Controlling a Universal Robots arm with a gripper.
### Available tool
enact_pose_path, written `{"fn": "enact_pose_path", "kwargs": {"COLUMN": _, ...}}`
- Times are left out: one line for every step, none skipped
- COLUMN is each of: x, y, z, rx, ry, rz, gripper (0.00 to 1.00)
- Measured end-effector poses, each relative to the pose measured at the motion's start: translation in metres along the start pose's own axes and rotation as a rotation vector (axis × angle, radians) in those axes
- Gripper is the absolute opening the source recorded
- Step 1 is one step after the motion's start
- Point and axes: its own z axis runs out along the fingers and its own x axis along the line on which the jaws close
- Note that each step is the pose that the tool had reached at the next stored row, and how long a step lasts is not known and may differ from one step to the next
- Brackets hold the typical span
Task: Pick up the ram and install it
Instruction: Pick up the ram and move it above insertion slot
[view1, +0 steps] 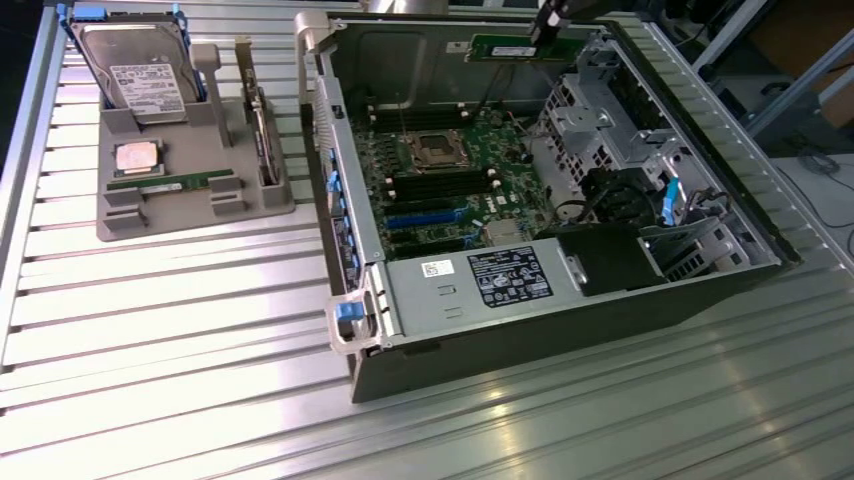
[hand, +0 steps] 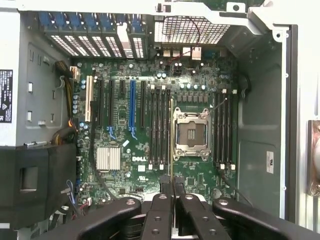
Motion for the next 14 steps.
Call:
{"fn": "enact_pose_path", "kwargs": {"x": 0.0, "y": -0.0023, "z": -0.0002, "rx": -0.0003, "ry": 0.0, "rz": 0.0, "gripper": 0.12}}
{"fn": "enact_pose_path", "kwargs": {"x": 0.0, "y": -0.0054, "z": -0.0005, "rx": -0.0006, "ry": 0.0, "rz": 0.0, "gripper": 0.12}}
{"fn": "enact_pose_path", "kwargs": {"x": 0.0, "y": -0.0079, "z": -0.0007, "rx": -0.0009, "ry": -0.0001, "rz": 0.0, "gripper": 0.12}}
{"fn": "enact_pose_path", "kwargs": {"x": 0.0, "y": -0.0111, "z": -0.001, "rx": -0.0012, "ry": 0.0, "rz": 0.001, "gripper": 0.12}}
{"fn": "enact_pose_path", "kwargs": {"x": 0.0, "y": -0.0124, "z": -0.001, "rx": -0.0012, "ry": -0.0001, "rz": 0.001, "gripper": 0.12}}
{"fn": "enact_pose_path", "kwargs": {"x": 0.0, "y": -0.013, "z": -0.0011, "rx": -0.0012, "ry": -0.0001, "rz": 0.001, "gripper": 0.12}}
{"fn": "enact_pose_path", "kwargs": {"x": 0.0, "y": -0.0133, "z": -0.0011, "rx": -0.0012, "ry": -0.0001, "rz": 0.001, "gripper": 0.12}}
{"fn": "enact_pose_path", "kwargs": {"x": 0.0, "y": -0.0135, "z": -0.0011, "rx": -0.0012, "ry": -0.0002, "rz": 0.001, "gripper": 0.12}}
{"fn": "enact_pose_path", "kwargs": {"x": 0.0, "y": -0.0136, "z": -0.0012, "rx": -0.0012, "ry": -0.0001, "rz": 0.001, "gripper": 0.12}}
{"fn": "enact_pose_path", "kwargs": {"x": 0.0, "y": -0.0136, "z": -0.0012, "rx": -0.0011, "ry": -0.0001, "rz": 0.001, "gripper": 0.12}}
{"fn": "enact_pose_path", "kwargs": {"x": 0.0, "y": -0.0136, "z": -0.0012, "rx": -0.0012, "ry": -0.0001, "rz": 0.001, "gripper": 0.12}}
{"fn": "enact_pose_path", "kwargs": {"x": 0.0, "y": -0.0136, "z": -0.0012, "rx": -0.0012, "ry": -0.0001, "rz": 0.001, "gripper": 0.12}}
{"fn": "enact_pose_path", "kwargs": {"x": 0.0, "y": -0.0136, "z": -0.0011, "rx": -0.0012, "ry": -0.0002, "rz": 0.001, "gripper": 0.12}}
{"fn": "enact_pose_path", "kwargs": {"x": 0.0, "y": -0.0136, "z": -0.0011, "rx": -0.0011, "ry": -0.0001, "rz": 0.001, "gripper": 0.12}}
